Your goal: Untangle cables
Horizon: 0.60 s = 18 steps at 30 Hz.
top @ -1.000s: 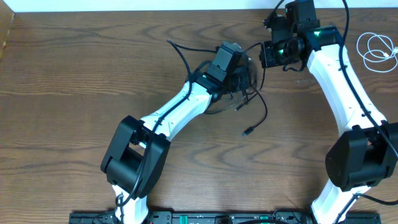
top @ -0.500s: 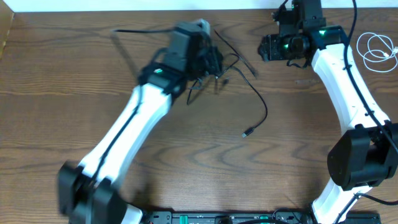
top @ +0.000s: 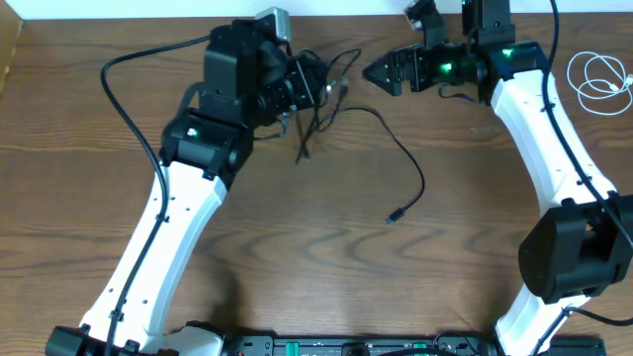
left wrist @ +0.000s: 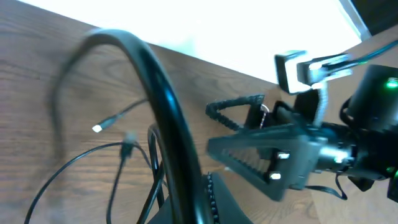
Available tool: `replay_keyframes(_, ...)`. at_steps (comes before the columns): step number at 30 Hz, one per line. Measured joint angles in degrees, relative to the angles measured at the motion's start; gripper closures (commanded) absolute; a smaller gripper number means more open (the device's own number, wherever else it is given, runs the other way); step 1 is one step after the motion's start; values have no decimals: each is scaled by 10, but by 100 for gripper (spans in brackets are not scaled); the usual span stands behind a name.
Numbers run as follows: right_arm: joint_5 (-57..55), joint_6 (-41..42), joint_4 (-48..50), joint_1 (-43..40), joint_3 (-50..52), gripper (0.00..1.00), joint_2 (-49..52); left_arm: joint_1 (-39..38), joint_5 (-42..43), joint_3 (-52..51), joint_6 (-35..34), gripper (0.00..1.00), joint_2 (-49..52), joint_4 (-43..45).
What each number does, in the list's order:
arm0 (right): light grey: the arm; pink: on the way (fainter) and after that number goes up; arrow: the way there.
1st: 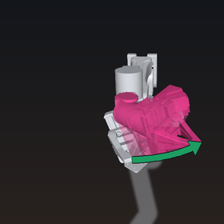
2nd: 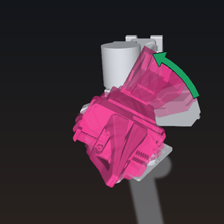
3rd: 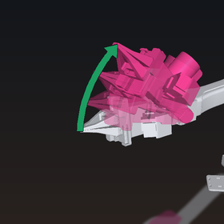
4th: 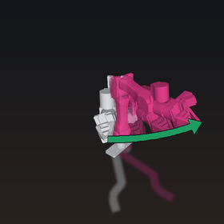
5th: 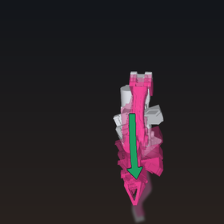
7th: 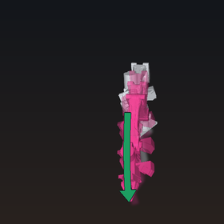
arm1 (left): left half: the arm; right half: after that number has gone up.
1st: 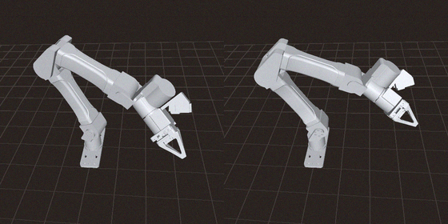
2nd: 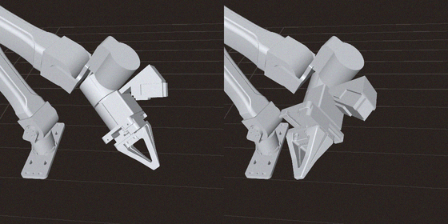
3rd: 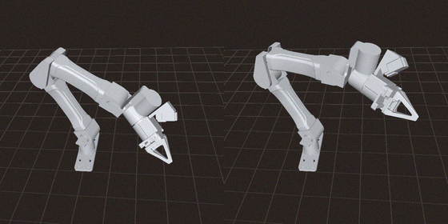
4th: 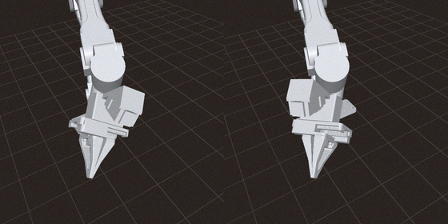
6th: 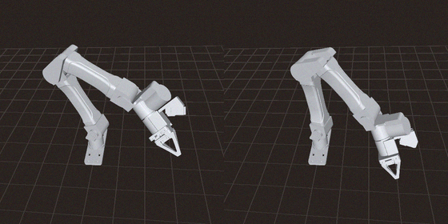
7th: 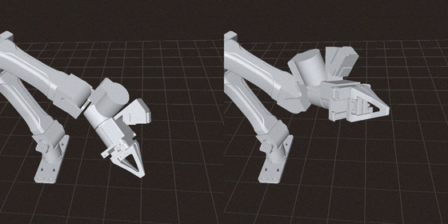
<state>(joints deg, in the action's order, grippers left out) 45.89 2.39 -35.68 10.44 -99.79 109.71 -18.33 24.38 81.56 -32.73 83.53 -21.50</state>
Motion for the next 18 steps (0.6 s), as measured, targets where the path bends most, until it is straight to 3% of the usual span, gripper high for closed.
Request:
replay_keyframes(12,-22,190,64,61,0,22,0,7,14,0,2,92,5,-7)
replay_keyframes(18,-54,220,50,80,0,21,0,8,13,0,13,93,8,-5)
